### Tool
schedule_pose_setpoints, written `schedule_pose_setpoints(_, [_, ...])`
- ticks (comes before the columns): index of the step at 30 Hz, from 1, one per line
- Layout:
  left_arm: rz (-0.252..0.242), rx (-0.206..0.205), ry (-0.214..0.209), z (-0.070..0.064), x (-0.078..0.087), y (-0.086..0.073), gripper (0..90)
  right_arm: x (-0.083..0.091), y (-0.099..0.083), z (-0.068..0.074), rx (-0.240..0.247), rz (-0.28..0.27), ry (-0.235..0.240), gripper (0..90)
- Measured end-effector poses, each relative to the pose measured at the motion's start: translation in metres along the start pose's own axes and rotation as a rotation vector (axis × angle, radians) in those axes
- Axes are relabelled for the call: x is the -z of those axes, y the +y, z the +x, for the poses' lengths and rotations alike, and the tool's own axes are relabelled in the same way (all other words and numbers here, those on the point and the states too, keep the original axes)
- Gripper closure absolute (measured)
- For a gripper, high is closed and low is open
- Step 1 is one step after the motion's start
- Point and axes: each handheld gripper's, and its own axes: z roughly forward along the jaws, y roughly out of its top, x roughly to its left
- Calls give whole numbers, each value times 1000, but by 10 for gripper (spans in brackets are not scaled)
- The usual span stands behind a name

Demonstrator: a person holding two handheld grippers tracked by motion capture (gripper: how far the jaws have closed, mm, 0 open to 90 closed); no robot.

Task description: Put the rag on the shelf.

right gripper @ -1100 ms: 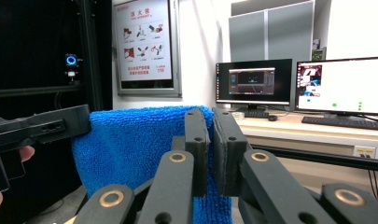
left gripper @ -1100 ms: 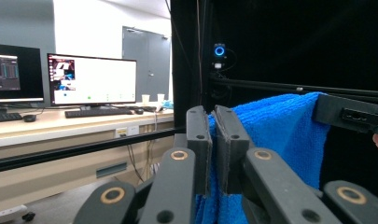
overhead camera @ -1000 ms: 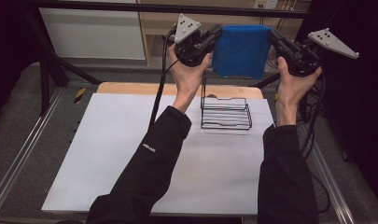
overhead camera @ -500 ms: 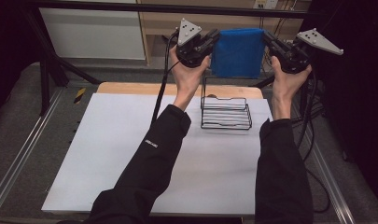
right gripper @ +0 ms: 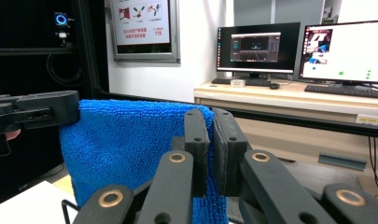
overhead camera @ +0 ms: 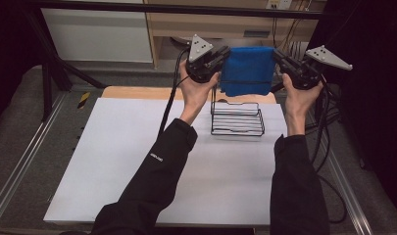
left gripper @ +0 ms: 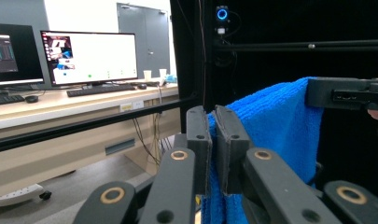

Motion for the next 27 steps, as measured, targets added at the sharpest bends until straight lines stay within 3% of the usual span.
schedule_pose_setpoints(14, [30, -30, -51, -8, 11, -11, 850, 16, -19, -1, -22, 27, 30, 851])
schedule_pose_setpoints(27, [78, -20, -117, -13, 22, -21, 848, 28, -27, 1, -15, 92, 51, 842])
